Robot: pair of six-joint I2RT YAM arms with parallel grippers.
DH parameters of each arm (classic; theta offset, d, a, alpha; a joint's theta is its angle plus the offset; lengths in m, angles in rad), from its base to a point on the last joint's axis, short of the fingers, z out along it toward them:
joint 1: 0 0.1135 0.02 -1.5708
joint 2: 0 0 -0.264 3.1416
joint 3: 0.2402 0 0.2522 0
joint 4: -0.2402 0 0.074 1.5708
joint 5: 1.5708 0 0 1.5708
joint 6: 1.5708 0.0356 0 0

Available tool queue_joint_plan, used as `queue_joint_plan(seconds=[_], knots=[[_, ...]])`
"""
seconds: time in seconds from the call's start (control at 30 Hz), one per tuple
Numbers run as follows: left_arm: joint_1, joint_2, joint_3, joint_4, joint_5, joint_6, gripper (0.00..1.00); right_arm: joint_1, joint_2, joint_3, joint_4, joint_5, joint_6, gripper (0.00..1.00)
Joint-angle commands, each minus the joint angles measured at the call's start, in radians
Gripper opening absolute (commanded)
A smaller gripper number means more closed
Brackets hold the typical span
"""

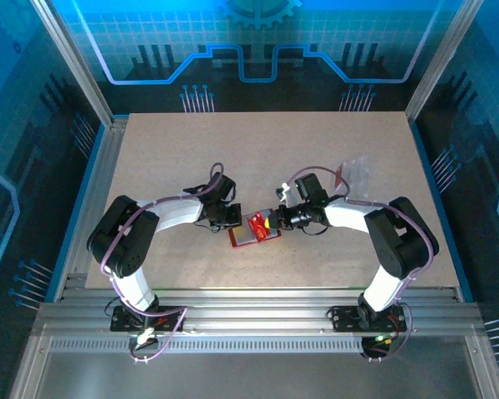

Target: Put the credit cards into the card holder

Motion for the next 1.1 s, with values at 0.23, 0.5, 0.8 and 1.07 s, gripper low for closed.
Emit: queue_joint_plan(seconds=[0.23,0.5,0.8,1.07], knots=[[0.007,0.009,-0.038,-0.072,-0.022,0.000,0.07,0.006,0.029,0.048,-0.111,0.040,-0.066,0.00],[0.008,0.011,-0.041,-0.068,-0.019,-0.002,0.07,0.014,0.051,0.099,-0.177,0.031,-0.100,0.00],[0.007,0.007,-0.049,-0.059,-0.017,-0.003,0.07,0.028,0.085,0.155,-0.228,0.013,-0.125,0.00],[0.009,0.003,-0.055,-0.059,-0.017,-0.002,0.07,0.027,0.131,0.183,-0.235,-0.016,-0.135,0.00]])
